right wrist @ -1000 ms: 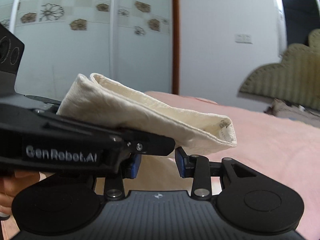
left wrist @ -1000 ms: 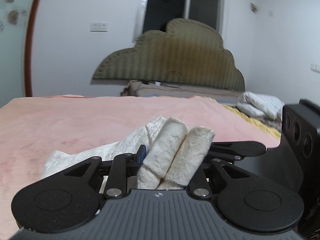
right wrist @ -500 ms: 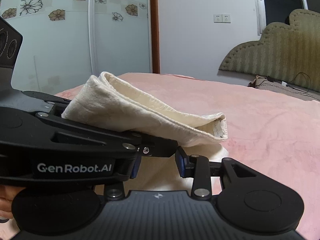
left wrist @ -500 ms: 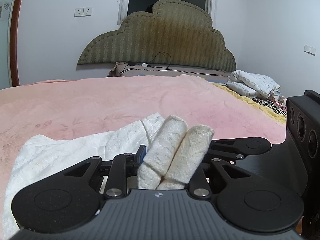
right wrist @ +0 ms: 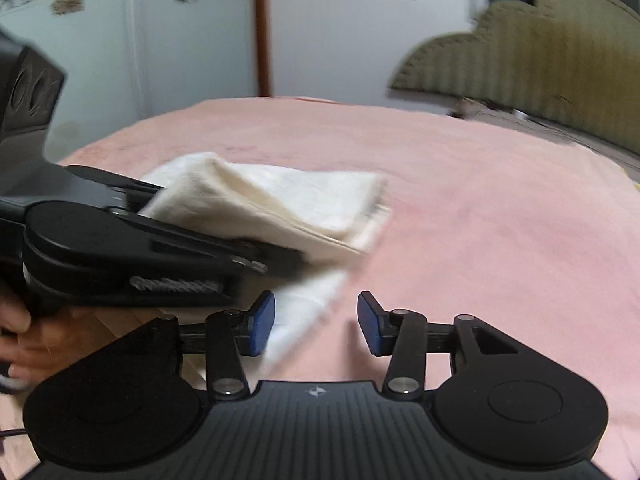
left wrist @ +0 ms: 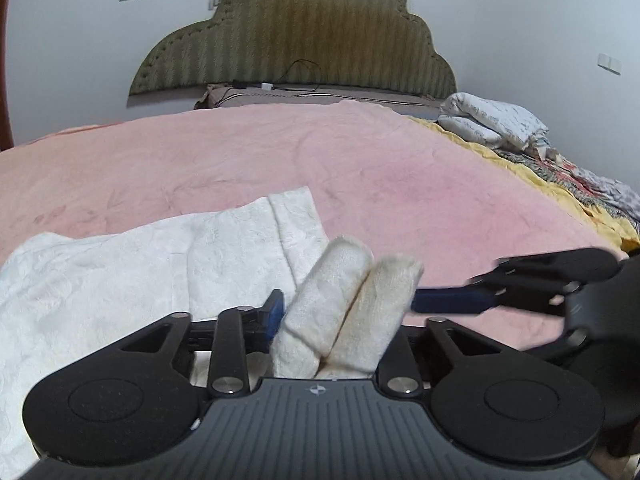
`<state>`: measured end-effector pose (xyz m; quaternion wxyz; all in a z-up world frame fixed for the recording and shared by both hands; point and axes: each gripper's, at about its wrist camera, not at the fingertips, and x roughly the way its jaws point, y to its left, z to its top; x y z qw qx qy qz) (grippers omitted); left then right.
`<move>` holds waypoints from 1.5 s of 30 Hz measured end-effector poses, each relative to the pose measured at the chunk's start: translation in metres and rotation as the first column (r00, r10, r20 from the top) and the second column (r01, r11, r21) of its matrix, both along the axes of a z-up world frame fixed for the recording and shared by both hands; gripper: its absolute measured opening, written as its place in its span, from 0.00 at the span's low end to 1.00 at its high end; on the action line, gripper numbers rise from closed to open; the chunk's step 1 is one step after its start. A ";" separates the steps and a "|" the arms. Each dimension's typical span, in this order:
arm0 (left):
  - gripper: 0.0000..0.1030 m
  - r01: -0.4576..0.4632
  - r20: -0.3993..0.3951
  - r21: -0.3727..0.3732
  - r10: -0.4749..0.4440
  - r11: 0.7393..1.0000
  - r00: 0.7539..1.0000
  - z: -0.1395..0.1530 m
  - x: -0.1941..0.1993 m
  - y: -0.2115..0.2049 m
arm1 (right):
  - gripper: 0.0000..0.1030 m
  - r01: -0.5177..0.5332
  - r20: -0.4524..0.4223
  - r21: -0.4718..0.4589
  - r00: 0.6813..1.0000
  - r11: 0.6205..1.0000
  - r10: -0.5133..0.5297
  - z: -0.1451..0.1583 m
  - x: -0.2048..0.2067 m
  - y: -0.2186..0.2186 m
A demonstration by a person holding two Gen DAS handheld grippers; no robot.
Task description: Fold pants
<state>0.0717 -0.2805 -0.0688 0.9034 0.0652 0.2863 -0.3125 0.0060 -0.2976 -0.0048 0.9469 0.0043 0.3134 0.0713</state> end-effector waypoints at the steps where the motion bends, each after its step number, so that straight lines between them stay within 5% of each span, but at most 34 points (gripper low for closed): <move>1: 0.48 0.016 -0.005 -0.009 -0.016 1.000 1.000 0.000 -0.001 -0.001 | 0.45 0.044 0.000 -0.007 0.999 0.999 -0.044 0.002 -0.004 -0.005; 5: 0.63 0.072 0.011 -0.021 -0.071 0.997 0.997 0.005 -0.014 -0.001 | 0.46 0.172 0.005 -0.100 0.985 0.980 -0.172 0.003 -0.010 -0.009; 8: 0.69 0.134 0.056 0.001 -0.134 0.991 0.989 0.013 -0.028 0.009 | 0.46 0.216 0.034 -0.058 0.976 0.975 -0.214 0.002 -0.012 -0.011; 11: 0.77 0.105 0.085 -0.019 -0.103 0.994 0.991 0.025 -0.036 0.038 | 0.46 0.286 0.083 -0.058 0.956 0.957 -0.280 0.005 -0.018 -0.007; 15: 0.82 0.000 0.122 -0.033 0.004 0.999 0.993 0.038 -0.038 0.088 | 0.47 0.226 0.146 -0.002 0.964 0.974 -0.223 0.019 -0.017 0.008; 19: 0.82 -0.095 0.219 0.031 0.086 0.995 0.972 0.042 -0.048 0.134 | 0.60 0.127 0.180 -0.028 0.976 0.992 -0.120 0.027 -0.015 0.038; 23: 0.85 -0.130 0.173 -0.003 0.128 0.992 0.977 0.040 -0.048 0.172 | 0.60 0.098 0.213 -0.126 0.975 0.987 -0.069 0.027 -0.014 0.067; 28: 0.85 -0.151 0.092 0.049 0.147 0.987 0.985 0.019 -0.039 0.188 | 0.62 0.143 0.089 -0.272 0.988 0.951 -0.124 0.003 0.003 0.072; 34: 0.85 -0.186 0.136 0.078 0.174 0.979 0.975 0.013 -0.045 0.193 | 0.62 0.168 0.170 -0.073 0.973 0.983 -0.154 0.019 -0.012 0.063; 40: 0.86 -0.254 0.090 0.050 0.249 0.966 0.964 0.012 -0.036 0.196 | 0.65 0.129 0.086 -0.156 0.989 0.979 -0.117 -0.002 0.002 0.079; 45: 0.86 -0.360 0.038 0.046 0.359 0.932 0.933 0.011 -0.020 0.198 | 0.69 0.209 0.082 0.022 0.974 0.978 -0.210 -0.007 -0.004 0.057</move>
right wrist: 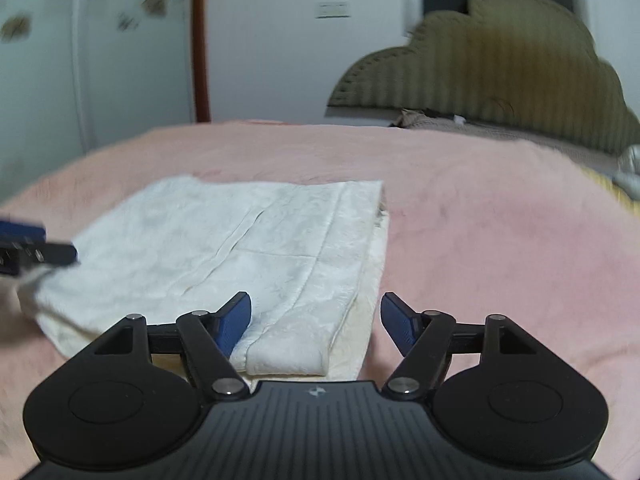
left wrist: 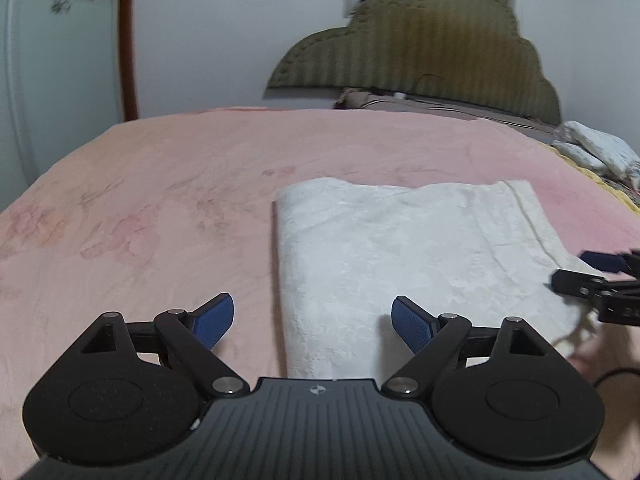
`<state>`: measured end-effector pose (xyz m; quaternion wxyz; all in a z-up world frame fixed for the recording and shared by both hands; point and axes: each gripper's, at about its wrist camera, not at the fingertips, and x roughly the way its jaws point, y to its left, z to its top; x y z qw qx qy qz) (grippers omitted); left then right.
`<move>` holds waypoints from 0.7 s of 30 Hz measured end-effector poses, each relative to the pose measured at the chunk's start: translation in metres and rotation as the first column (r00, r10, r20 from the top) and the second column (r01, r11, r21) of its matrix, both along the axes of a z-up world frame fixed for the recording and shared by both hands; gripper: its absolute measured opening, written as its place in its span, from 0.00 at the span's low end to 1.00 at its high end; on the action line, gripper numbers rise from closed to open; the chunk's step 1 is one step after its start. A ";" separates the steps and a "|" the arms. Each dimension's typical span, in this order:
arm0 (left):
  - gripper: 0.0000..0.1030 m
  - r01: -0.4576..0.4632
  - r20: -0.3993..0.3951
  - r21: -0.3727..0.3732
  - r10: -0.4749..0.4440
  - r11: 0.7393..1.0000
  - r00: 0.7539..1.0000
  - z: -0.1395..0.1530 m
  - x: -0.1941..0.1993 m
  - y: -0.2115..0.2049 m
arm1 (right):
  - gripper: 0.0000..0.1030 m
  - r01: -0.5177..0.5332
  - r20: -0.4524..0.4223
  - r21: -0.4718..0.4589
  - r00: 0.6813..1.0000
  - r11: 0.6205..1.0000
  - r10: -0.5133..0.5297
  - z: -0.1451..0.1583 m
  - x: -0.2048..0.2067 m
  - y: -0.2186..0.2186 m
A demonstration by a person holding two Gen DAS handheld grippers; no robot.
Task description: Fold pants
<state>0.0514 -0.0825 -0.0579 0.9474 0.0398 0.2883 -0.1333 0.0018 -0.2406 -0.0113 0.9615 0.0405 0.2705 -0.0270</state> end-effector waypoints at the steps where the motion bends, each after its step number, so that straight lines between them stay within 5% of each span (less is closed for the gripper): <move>1: 0.86 -0.022 -0.009 -0.001 0.022 1.000 1.000 0.000 0.002 0.000 | 0.69 0.017 0.008 -0.002 1.000 1.000 -0.017 0.001 -0.002 0.001; 5: 0.86 -0.075 -0.007 0.025 0.075 0.997 0.997 0.001 0.002 -0.002 | 0.69 0.071 0.079 -0.070 0.995 0.995 -0.066 0.012 -0.012 0.015; 9: 0.87 -0.090 -0.006 0.050 0.090 0.995 0.996 0.001 0.000 -0.004 | 0.69 -0.003 0.136 -0.048 0.991 0.999 0.010 0.025 -0.017 0.030; 13: 0.89 -0.093 -0.013 0.054 0.094 0.994 0.995 0.001 0.004 -0.005 | 0.69 -0.052 0.108 -0.099 0.992 0.994 0.063 0.021 -0.011 0.045; 21: 0.92 -0.096 -0.006 0.063 0.097 0.993 0.995 0.001 0.005 -0.005 | 0.69 -0.001 0.033 -0.089 0.999 0.996 0.004 0.003 -0.006 0.036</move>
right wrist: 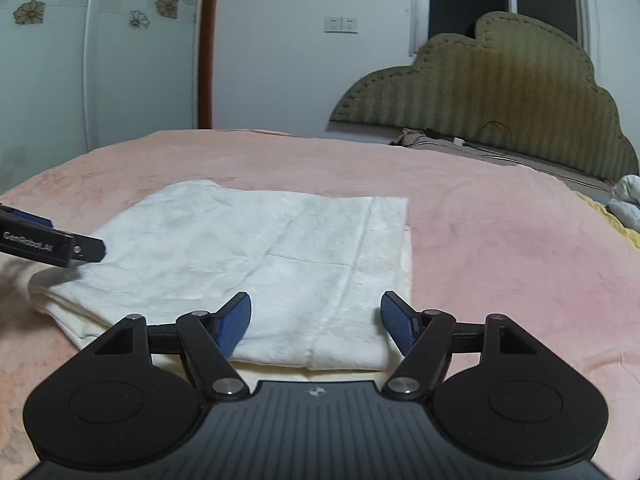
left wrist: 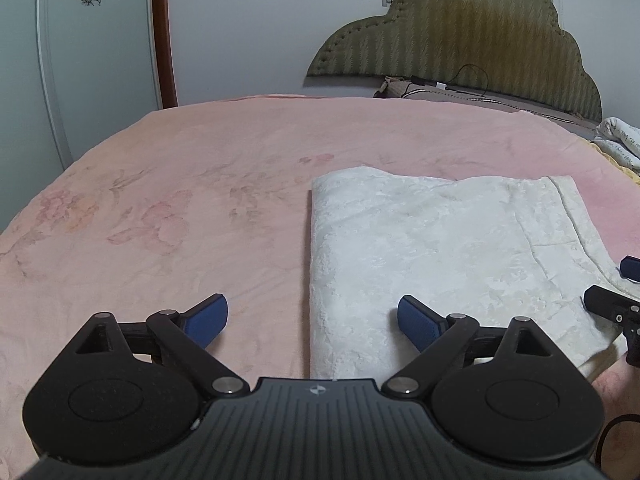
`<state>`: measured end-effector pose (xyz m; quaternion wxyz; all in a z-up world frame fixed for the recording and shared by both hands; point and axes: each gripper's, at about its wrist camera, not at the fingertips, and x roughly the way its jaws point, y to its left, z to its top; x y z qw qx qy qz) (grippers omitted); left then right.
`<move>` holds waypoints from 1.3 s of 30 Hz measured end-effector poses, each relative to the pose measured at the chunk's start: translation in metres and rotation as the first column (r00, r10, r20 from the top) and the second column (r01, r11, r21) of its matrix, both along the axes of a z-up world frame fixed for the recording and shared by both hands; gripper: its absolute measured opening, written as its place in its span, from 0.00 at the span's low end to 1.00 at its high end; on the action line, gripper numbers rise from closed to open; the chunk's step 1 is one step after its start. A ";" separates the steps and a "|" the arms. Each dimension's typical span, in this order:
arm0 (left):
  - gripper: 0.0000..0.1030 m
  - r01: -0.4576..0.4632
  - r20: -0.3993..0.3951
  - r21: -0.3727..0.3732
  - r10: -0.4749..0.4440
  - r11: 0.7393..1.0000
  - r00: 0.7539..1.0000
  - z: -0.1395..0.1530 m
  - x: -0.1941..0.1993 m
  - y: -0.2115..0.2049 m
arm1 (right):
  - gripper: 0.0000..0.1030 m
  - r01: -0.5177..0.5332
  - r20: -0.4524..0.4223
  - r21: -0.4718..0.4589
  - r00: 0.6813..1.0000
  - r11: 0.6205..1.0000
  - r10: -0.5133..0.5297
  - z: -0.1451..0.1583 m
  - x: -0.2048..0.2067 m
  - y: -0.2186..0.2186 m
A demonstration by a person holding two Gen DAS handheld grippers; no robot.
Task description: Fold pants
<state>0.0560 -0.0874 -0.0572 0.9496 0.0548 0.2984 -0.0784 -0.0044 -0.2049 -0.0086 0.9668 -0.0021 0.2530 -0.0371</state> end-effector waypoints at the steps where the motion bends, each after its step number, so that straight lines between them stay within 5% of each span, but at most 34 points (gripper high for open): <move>1: 0.92 0.001 0.002 0.001 -0.001 1.000 1.000 0.000 0.000 0.000 | 0.69 0.005 0.002 0.004 1.000 1.000 -0.005 0.000 -0.001 -0.002; 8: 0.93 0.043 0.014 -0.002 -0.043 0.999 0.999 0.001 0.000 0.002 | 0.70 0.020 0.002 0.079 1.000 0.997 -0.020 0.001 -0.001 -0.016; 11: 0.93 0.097 -0.006 -0.095 -0.098 0.991 0.995 0.003 0.009 0.018 | 0.70 0.052 -0.003 0.131 0.999 0.990 -0.052 0.003 0.001 -0.036; 14: 0.92 0.108 -0.096 -0.274 -0.139 0.956 0.986 0.000 0.034 0.043 | 0.70 0.049 -0.060 0.246 0.998 0.968 -0.035 0.001 0.008 -0.067; 18: 0.92 0.074 -0.234 -0.524 -0.227 0.848 0.946 -0.017 0.073 0.073 | 0.71 -0.009 -0.118 0.458 0.991 0.889 0.071 -0.009 0.024 -0.107; 21: 0.92 0.076 -0.252 -0.612 -0.285 0.787 0.925 -0.023 0.090 0.081 | 0.70 -0.096 -0.116 0.593 0.972 0.799 0.203 -0.019 0.037 -0.124; 26: 0.96 0.149 -0.249 -0.661 -0.403 0.735 0.881 -0.030 0.109 0.067 | 0.66 -0.128 -0.089 0.734 0.955 0.667 0.282 -0.038 0.065 -0.139; 30: 0.97 0.178 -0.231 -0.694 -0.450 0.697 0.862 -0.038 0.119 0.049 | 0.35 -0.101 -0.093 0.791 0.955 0.604 0.282 -0.051 0.090 -0.143; 32: 0.97 0.192 -0.227 -0.685 -0.457 0.703 0.860 -0.038 0.120 0.042 | 0.32 -0.103 -0.091 0.798 0.953 0.594 0.287 -0.054 0.098 -0.139; 34: 0.84 0.213 -0.221 -0.666 -0.462 0.715 0.859 -0.038 0.118 0.038 | 0.29 -0.106 -0.090 0.791 0.954 0.602 0.286 -0.054 0.097 -0.135; 36: 0.40 0.197 -0.238 -0.631 -0.429 0.750 0.871 -0.040 0.115 0.041 | 0.25 -0.113 -0.076 0.784 0.958 0.610 0.275 -0.052 0.091 -0.130; 37: 0.32 0.184 -0.244 -0.619 -0.409 0.764 0.879 -0.043 0.114 0.044 | 0.23 -0.118 -0.064 0.786 0.961 0.607 0.270 -0.052 0.088 -0.128; 39: 0.17 0.165 -0.220 -0.665 -0.402 0.728 0.889 -0.046 0.110 0.053 | 0.21 -0.132 -0.043 0.777 0.964 0.615 0.261 -0.047 0.082 -0.124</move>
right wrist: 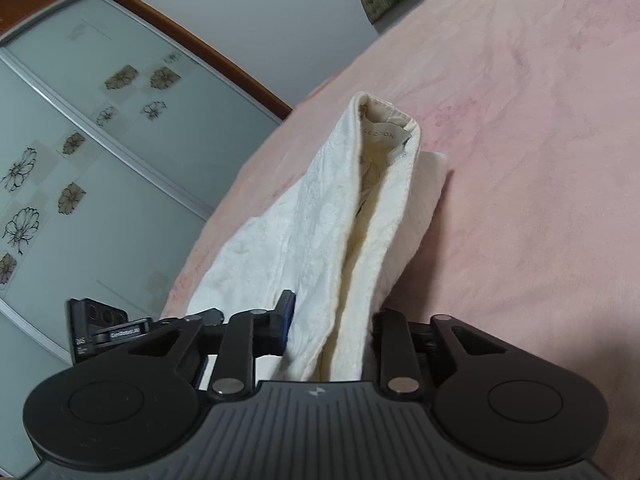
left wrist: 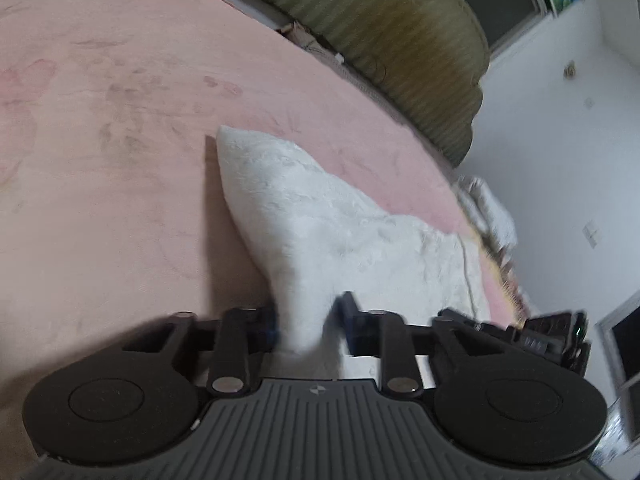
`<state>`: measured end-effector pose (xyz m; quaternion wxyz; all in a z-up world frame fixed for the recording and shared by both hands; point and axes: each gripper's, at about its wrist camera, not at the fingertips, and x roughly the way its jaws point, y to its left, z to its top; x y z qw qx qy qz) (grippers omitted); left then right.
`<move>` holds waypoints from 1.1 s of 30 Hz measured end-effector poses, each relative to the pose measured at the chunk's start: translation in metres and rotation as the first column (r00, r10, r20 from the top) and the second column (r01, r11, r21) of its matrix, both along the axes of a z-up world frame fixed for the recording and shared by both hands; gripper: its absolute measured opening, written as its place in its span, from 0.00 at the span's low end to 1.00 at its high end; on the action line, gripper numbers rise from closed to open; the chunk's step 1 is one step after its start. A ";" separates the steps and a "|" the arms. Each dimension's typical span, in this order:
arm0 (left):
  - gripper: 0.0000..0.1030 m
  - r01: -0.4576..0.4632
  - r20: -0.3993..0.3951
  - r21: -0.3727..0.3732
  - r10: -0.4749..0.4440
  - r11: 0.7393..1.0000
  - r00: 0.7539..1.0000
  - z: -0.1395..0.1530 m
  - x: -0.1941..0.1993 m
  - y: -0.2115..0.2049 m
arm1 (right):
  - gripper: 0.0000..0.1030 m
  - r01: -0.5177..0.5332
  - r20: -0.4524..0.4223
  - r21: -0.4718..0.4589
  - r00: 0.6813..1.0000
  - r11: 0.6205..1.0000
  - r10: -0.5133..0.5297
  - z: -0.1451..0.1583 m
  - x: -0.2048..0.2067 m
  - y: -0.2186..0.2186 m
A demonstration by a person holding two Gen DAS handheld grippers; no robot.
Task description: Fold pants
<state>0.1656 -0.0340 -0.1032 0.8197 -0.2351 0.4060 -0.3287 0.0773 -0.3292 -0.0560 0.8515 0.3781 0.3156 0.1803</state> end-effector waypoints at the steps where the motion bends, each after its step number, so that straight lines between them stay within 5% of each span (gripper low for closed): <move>1: 0.15 -0.011 0.007 -0.016 0.011 1.000 1.000 0.001 -0.003 0.002 | 0.21 0.001 0.013 -0.018 1.000 1.000 -0.001 0.004 -0.002 0.003; 4: 0.12 -0.025 0.138 0.049 0.018 0.999 0.990 0.017 -0.020 -0.001 | 0.20 -0.009 0.051 -0.078 0.999 0.997 0.013 0.022 -0.004 0.012; 9: 0.12 -0.083 0.339 0.154 0.027 0.985 0.941 0.053 -0.036 -0.012 | 0.20 -0.045 0.132 -0.246 0.988 0.968 0.079 0.065 0.011 0.037; 15: 0.14 -0.170 0.385 0.192 0.085 0.967 0.919 0.088 0.006 0.005 | 0.20 -0.052 0.173 -0.331 0.978 0.942 0.115 0.092 0.079 0.055; 20: 0.16 -0.275 0.425 0.298 0.131 0.914 0.896 0.094 0.046 0.009 | 0.20 -0.044 0.151 -0.357 0.983 0.933 0.105 0.086 0.143 0.076; 23: 0.17 -0.312 0.378 0.330 0.178 0.891 0.909 0.077 0.069 0.012 | 0.20 -0.048 0.106 -0.363 0.990 0.931 0.092 0.062 0.168 0.085; 25: 0.17 -0.316 0.320 0.354 0.204 0.880 0.925 0.060 0.080 0.014 | 0.30 -0.051 0.032 -0.361 0.997 0.931 0.067 0.043 0.179 0.088; 31: 0.59 -0.383 0.346 0.429 0.243 0.818 0.906 0.055 0.067 0.024 | 0.49 0.027 -0.037 -0.355 0.998 0.934 -0.043 0.028 0.156 0.069; 33: 0.81 -0.433 0.409 0.442 0.253 0.786 0.877 0.064 0.050 0.027 | 0.52 0.133 0.030 -0.475 0.990 0.870 -0.135 0.042 0.135 0.069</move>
